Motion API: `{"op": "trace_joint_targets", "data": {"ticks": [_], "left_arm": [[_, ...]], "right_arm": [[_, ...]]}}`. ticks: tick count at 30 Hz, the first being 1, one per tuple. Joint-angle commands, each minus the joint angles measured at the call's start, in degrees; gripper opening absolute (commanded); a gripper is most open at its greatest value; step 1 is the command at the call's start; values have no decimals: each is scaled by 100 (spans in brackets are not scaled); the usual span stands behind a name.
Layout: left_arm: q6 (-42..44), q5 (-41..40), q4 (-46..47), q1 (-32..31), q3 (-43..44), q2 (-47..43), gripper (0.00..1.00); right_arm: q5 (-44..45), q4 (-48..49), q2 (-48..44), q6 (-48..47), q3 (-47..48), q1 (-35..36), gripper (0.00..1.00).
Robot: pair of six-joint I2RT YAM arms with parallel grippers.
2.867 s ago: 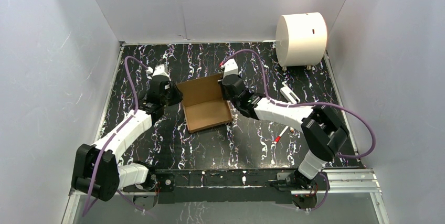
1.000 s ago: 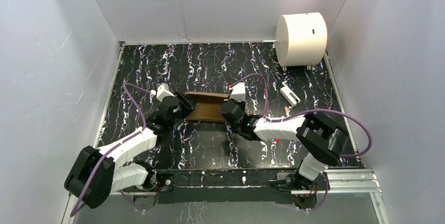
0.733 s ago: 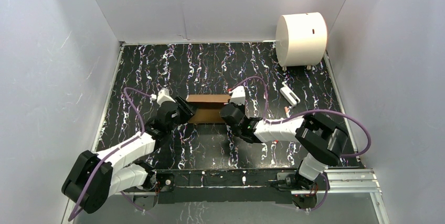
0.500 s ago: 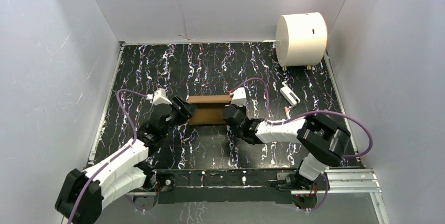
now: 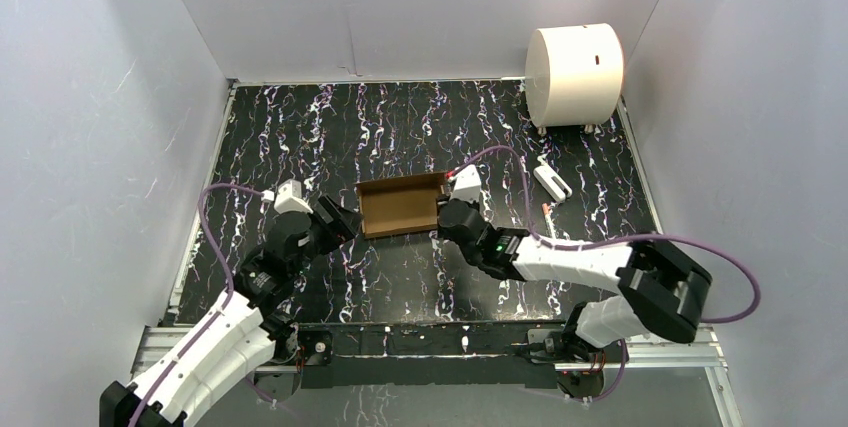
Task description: Fold the paper box
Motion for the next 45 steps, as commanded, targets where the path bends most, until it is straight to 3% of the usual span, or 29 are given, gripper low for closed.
{"op": "trace_joint_targets", "data": {"ticks": [1, 8, 12, 15, 19, 28, 45], "left_arm": [[345, -282, -643, 36, 519, -183, 79], [768, -234, -728, 269, 1311, 457, 85], [812, 391, -598, 867, 1561, 908, 86], [714, 1326, -238, 1520, 1679, 1272, 85], [648, 1656, 121, 1615, 1986, 1860, 83], [779, 1886, 160, 1747, 2496, 2824, 79], [980, 2715, -38, 1743, 2057, 3045, 73]], "right_arm": [[0, 31, -700, -3, 77, 18, 50], [0, 31, -1209, -3, 805, -499, 50], [0, 31, -1291, -3, 1170, -1054, 50], [0, 31, -1146, -3, 1501, -1670, 50], [0, 31, -680, -3, 2023, -2131, 50], [0, 31, 550, -3, 2909, -2288, 50], [0, 31, 910, -3, 2331, -2246, 50]]}}
